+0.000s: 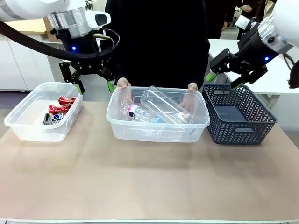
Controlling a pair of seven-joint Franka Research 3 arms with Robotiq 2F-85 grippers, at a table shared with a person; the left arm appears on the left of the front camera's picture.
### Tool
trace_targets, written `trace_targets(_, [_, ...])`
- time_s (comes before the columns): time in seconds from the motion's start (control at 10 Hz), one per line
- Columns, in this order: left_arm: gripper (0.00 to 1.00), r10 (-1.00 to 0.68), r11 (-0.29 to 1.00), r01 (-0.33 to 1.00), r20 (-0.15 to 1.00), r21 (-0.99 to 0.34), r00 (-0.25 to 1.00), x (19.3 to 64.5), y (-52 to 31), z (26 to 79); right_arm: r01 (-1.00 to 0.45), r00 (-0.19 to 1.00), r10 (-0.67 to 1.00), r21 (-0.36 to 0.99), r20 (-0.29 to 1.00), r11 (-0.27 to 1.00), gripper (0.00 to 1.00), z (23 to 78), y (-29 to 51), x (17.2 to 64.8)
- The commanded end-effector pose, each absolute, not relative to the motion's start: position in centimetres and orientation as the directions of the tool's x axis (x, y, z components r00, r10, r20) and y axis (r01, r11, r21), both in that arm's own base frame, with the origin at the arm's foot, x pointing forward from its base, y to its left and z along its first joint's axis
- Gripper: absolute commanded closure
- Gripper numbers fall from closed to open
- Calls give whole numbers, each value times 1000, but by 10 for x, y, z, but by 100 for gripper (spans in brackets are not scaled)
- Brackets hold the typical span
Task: Sort the waste into each basket.
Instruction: Release the Organizing box you were holding.
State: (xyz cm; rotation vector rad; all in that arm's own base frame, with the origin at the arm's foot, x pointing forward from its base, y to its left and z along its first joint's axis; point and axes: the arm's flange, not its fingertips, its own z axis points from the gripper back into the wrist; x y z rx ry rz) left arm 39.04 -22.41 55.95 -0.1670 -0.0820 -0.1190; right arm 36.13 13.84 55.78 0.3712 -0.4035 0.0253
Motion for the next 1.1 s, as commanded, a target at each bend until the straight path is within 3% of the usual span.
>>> trace_targets(0.0, [0,-100,981,113,85,-155,991,390,-223,562,-99,920,-50,353,389,930,0,561,139,364])
trace_targets(0.4, [0,-111,979,125,91,-161,990,390,-224,560,-97,920,-49,348,388,933,0,558,138,361])
trace_targets(0.6, [0,-209,960,215,53,-179,977,367,-212,577,-198,928,-16,530,373,825,0,607,55,278])
trace_targets(0.7, [0,-227,941,232,50,-246,973,348,-191,582,-184,947,-16,584,321,791,0,613,24,252])
trace_targets(0.8, [0,-236,888,235,48,-394,971,330,-170,584,-109,965,-82,663,250,741,0,613,0,236])
trace_targets(0.9, [0,-168,776,167,57,-609,984,318,-143,585,13,973,-193,806,126,592,0,614,-17,228])
trace_targets(1.0, [0,-130,612,119,49,-782,990,314,-113,581,155,934,-355,860,32,487,0,614,-28,227])
